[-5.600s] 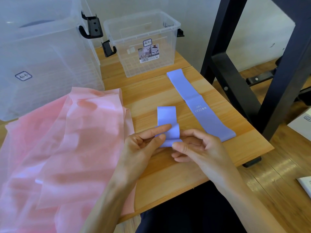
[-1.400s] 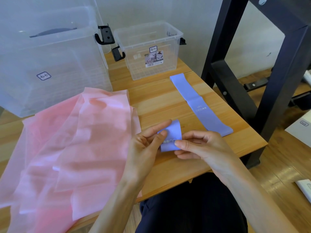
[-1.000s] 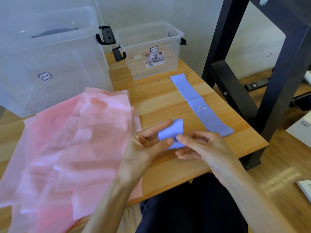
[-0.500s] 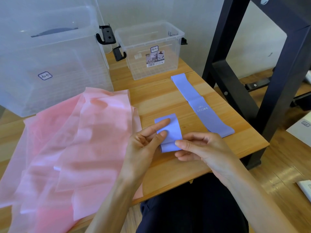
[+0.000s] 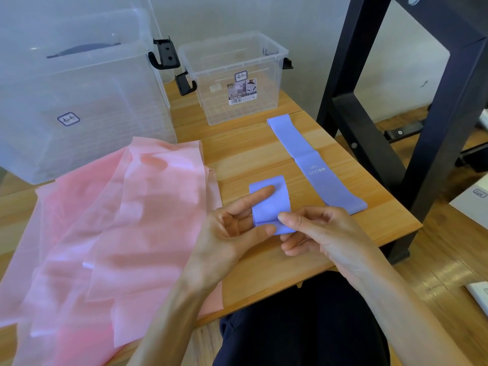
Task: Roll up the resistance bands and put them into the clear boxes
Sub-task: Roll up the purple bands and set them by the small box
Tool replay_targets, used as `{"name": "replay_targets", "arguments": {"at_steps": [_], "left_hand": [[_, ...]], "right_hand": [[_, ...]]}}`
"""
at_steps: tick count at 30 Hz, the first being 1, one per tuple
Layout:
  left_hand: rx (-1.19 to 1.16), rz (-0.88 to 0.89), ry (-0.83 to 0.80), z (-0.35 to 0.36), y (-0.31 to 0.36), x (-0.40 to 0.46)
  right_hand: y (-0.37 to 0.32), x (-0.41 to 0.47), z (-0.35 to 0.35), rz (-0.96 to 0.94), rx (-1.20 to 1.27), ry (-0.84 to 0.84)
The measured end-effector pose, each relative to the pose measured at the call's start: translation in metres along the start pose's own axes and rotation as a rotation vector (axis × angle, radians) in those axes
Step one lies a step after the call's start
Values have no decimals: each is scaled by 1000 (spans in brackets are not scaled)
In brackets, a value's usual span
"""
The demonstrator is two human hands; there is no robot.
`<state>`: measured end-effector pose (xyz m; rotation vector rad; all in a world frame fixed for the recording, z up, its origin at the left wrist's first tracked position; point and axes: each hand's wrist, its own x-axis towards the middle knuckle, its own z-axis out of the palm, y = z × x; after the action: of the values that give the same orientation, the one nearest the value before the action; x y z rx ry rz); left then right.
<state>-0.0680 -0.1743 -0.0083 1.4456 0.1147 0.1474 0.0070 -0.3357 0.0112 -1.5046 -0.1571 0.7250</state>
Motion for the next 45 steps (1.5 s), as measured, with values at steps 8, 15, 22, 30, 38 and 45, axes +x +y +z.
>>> {"name": "replay_targets", "arguments": {"at_steps": [8, 15, 22, 30, 38, 45], "left_hand": [[69, 8, 61, 0, -1, 2], [63, 22, 76, 3, -1, 1], [69, 17, 54, 3, 1, -1], [55, 20, 65, 4, -10, 0], [57, 24, 129, 4, -7, 0], [1, 8, 157, 5, -9, 1]], "right_hand": [[2, 0, -2, -24, 66, -8], [0, 1, 1, -26, 4, 39], [2, -1, 0, -36, 82, 6], [1, 0, 3, -47, 44, 37], [2, 2, 5, -46, 68, 51], [1, 0, 5, -65, 139, 27]]}}
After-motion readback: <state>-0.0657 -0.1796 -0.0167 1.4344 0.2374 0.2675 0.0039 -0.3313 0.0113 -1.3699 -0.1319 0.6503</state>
